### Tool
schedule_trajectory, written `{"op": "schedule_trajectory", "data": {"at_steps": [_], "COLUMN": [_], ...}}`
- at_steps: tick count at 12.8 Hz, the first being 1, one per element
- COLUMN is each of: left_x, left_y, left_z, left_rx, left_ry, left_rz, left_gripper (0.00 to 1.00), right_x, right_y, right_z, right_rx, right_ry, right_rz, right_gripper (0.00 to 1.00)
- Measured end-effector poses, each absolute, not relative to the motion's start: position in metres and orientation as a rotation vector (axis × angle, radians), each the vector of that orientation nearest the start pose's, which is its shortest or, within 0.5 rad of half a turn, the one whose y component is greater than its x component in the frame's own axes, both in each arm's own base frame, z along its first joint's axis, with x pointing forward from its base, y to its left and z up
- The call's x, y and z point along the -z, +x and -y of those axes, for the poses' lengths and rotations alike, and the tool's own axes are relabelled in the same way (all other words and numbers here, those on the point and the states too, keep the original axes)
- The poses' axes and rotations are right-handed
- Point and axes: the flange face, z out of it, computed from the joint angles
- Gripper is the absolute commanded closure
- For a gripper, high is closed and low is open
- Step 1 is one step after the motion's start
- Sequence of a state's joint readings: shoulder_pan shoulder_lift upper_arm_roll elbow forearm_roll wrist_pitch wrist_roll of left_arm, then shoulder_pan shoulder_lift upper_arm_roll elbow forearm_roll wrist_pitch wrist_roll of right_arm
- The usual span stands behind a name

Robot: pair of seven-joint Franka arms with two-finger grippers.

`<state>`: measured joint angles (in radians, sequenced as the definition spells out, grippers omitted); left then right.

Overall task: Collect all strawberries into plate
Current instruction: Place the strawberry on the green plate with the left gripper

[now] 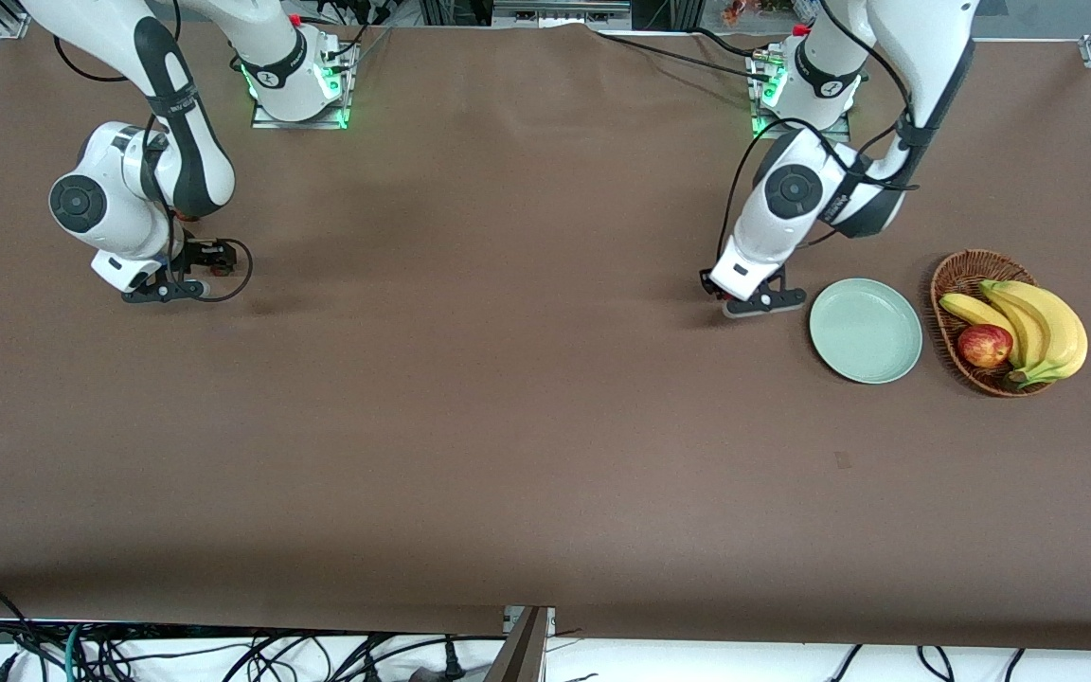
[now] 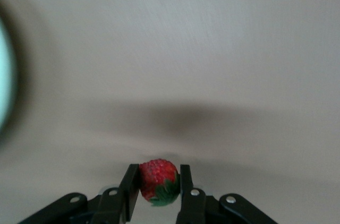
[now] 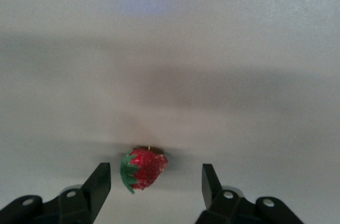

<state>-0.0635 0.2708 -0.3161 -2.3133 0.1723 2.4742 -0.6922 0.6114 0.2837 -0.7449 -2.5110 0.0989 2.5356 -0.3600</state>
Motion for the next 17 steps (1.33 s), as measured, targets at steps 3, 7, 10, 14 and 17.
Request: {"op": "schedule_trajectory", "data": {"at_steps": [3, 7, 10, 14, 17], "left_x": [-0.291, -0.327, -0.311, -0.254, -0.22], "left_y": [0.536, 0.548, 0.536, 0.526, 0.523], "left_z": [0.129, -0.014, -0.091, -0.104, -0.104], "left_rx": [-0.213, -0.22, -0.226, -0.153, -0.137], "left_ry": [-3.122, -3.158, -3.161, -3.14, -3.121], "left_rz": [0.251, 0.091, -0.008, -0.029, -0.036], "left_gripper": [0.89, 0.89, 0.89, 0.89, 0.84], "right_x": [-0.186, -0.184, -0.183, -0.182, -0.183], "right_y": [0.438, 0.437, 0.436, 0.436, 0.438], "right_z": [0.079, 0.079, 0.079, 0.078, 0.073], "right_rx": [-0.336, -0.336, -0.338, -0.328, -0.316], "right_ry": [-3.206, -3.202, -3.2, -3.18, -3.174], "right_rz": [0.198, 0.174, 0.168, 0.177, 0.192], "right_gripper": [0.31, 0.37, 0.48, 0.73, 0.81]}}
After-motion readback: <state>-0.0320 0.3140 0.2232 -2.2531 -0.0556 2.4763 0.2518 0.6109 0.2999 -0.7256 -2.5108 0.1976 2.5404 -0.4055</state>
